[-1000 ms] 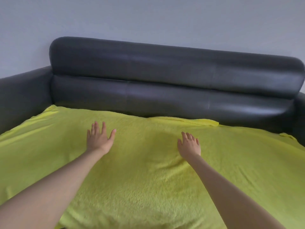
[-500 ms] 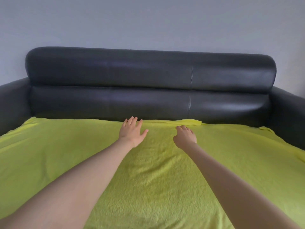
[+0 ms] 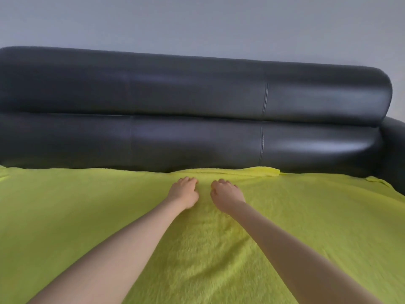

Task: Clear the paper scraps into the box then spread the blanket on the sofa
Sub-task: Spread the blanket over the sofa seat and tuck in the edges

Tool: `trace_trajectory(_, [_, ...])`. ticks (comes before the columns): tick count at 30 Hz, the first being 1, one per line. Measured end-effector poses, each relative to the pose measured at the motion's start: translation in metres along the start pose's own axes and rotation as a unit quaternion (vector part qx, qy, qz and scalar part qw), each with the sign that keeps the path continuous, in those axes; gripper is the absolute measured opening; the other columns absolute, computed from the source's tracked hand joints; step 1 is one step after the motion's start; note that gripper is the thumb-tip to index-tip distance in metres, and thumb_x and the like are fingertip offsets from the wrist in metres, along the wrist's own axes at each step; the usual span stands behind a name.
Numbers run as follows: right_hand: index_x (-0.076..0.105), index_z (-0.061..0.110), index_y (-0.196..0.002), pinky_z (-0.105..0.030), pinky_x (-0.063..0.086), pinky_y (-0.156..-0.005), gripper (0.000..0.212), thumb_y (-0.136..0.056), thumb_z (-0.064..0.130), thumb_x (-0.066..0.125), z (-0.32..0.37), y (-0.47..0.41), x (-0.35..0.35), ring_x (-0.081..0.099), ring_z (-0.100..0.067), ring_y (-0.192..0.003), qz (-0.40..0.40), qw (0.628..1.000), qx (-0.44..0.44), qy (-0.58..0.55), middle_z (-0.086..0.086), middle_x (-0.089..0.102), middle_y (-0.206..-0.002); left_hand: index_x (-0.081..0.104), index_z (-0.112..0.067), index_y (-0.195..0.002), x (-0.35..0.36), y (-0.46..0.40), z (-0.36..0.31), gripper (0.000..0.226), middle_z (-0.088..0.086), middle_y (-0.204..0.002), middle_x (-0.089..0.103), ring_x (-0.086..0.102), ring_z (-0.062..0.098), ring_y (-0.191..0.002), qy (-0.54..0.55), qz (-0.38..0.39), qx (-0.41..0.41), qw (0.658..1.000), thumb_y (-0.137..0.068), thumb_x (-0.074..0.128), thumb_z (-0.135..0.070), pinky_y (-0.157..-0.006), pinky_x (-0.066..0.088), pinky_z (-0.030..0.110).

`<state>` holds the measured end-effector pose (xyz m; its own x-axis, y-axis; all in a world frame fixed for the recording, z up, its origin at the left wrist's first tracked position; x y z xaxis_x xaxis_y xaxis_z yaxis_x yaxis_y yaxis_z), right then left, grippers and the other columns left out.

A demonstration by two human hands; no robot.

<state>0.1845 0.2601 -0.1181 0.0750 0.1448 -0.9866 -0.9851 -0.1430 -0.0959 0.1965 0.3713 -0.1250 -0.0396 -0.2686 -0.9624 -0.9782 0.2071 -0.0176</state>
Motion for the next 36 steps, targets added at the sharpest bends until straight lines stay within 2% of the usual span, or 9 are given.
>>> trace_trajectory(5, [0.043, 0.014, -0.139, -0.038, 0.038, -0.102, 0.042, -0.100, 0.021, 0.030, 0.011, -0.052, 0.005, 0.044, -0.024, -0.126, -0.056, 0.997, -0.003, -0.055, -0.005, 0.048, -0.137, 0.044, -0.016, -0.138, -0.008, -0.048, 0.023, 0.052, 0.002, -0.144, 0.042, 0.037, 0.021, -0.132, 0.045, -0.103, -0.002, 0.994, -0.088, 0.043, 0.000, -0.106, 0.036, 0.033])
trace_trajectory(9, [0.046, 0.015, -0.134, -0.037, 0.038, -0.100, 0.038, -0.098, 0.020, 0.032, 0.010, -0.081, 0.014, 0.045, -0.024, -0.121, -0.072, 0.996, -0.003, -0.052, -0.005, 0.050, -0.129, 0.051, -0.014, -0.132, 0.003, -0.068, 0.039, 0.045, 0.001, -0.136, 0.047, 0.047, 0.020, -0.121, 0.103, -0.154, -0.015, 0.983, -0.088, 0.045, -0.007, -0.097, 0.042, 0.033])
trace_trajectory(13, [0.048, 0.014, -0.133, -0.037, 0.035, -0.102, 0.039, -0.097, 0.022, 0.034, 0.005, -0.091, 0.032, 0.042, -0.024, -0.122, -0.067, 0.997, 0.014, -0.029, -0.005, 0.048, -0.129, 0.052, -0.017, -0.131, 0.018, -0.072, 0.047, 0.041, 0.002, -0.131, 0.049, 0.047, 0.021, -0.119, 0.062, -0.160, -0.032, 0.985, -0.092, 0.043, -0.023, -0.099, 0.040, 0.034])
trace_trajectory(18, [0.052, 0.014, -0.126, -0.035, 0.036, -0.099, 0.036, -0.091, 0.018, 0.043, 0.011, -0.089, 0.024, 0.042, -0.023, -0.117, -0.136, 0.990, 0.004, 0.023, -0.003, 0.047, -0.125, 0.049, -0.017, -0.133, 0.020, -0.073, 0.042, 0.042, 0.003, -0.132, 0.047, 0.041, 0.023, -0.125, -0.002, -0.164, -0.037, 0.986, -0.093, 0.038, -0.028, -0.106, 0.029, 0.035])
trace_trajectory(21, [0.053, 0.015, -0.124, -0.034, 0.037, -0.096, 0.036, -0.089, 0.017, 0.045, 0.010, -0.088, 0.026, 0.043, -0.023, -0.116, -0.139, 0.990, 0.006, 0.023, -0.003, 0.049, -0.124, 0.048, -0.018, -0.133, 0.021, -0.072, 0.042, 0.043, 0.002, -0.134, 0.047, 0.040, 0.022, -0.127, -0.012, -0.165, -0.038, 0.985, -0.093, 0.038, -0.028, -0.108, 0.028, 0.035])
trace_trajectory(26, [0.046, 0.014, -0.133, -0.035, 0.032, -0.103, 0.041, -0.094, 0.021, 0.037, 0.002, -0.092, 0.043, 0.042, -0.022, -0.125, -0.070, 0.997, 0.028, -0.009, -0.002, 0.050, -0.133, 0.039, -0.025, -0.143, 0.030, -0.077, 0.043, 0.050, -0.004, -0.149, 0.038, 0.031, 0.018, -0.137, -0.004, -0.111, -0.045, 0.993, -0.094, 0.032, -0.032, -0.115, 0.020, 0.037])
trace_trajectory(31, [0.033, 0.015, -0.148, -0.038, 0.023, -0.112, 0.053, -0.097, 0.031, 0.027, -0.002, -0.096, 0.055, 0.031, -0.023, -0.139, 0.052, 0.997, 0.045, -0.027, -0.004, 0.034, -0.152, 0.035, -0.025, -0.146, 0.030, -0.088, 0.042, 0.053, -0.001, -0.152, 0.035, 0.029, 0.022, -0.139, -0.041, -0.022, -0.030, 0.998, -0.095, 0.029, -0.034, -0.112, 0.022, 0.038])
trace_trajectory(33, [0.040, 0.014, -0.143, -0.042, 0.030, -0.107, 0.052, -0.097, 0.033, 0.024, -0.005, -0.100, 0.055, 0.038, -0.027, -0.134, 0.092, 0.993, 0.064, -0.036, -0.006, 0.040, -0.147, 0.037, -0.025, -0.145, 0.025, -0.097, 0.047, 0.052, 0.002, -0.150, 0.038, 0.034, 0.024, -0.136, -0.039, 0.031, -0.034, 0.998, -0.094, 0.028, -0.031, -0.108, 0.029, 0.039])
trace_trajectory(36, [0.054, 0.012, -0.122, -0.041, 0.042, -0.092, 0.045, -0.096, 0.031, 0.023, -0.007, -0.112, 0.053, 0.051, -0.029, -0.118, 0.124, 0.988, 0.082, -0.044, -0.008, 0.054, -0.125, 0.043, -0.021, -0.141, 0.019, -0.105, 0.048, 0.050, 0.006, -0.144, 0.045, 0.044, 0.026, -0.128, -0.030, 0.083, -0.053, 0.995, -0.095, 0.024, -0.028, -0.099, 0.039, 0.038])
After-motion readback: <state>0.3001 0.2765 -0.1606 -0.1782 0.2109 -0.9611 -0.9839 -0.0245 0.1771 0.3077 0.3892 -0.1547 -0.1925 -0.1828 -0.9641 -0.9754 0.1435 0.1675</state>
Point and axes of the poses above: each hand's wrist, its own y-axis away from the middle knuckle, its own x-axis out of the palm, z = x × y, the point moved 10 cm from there along -y, towards the middle knuckle
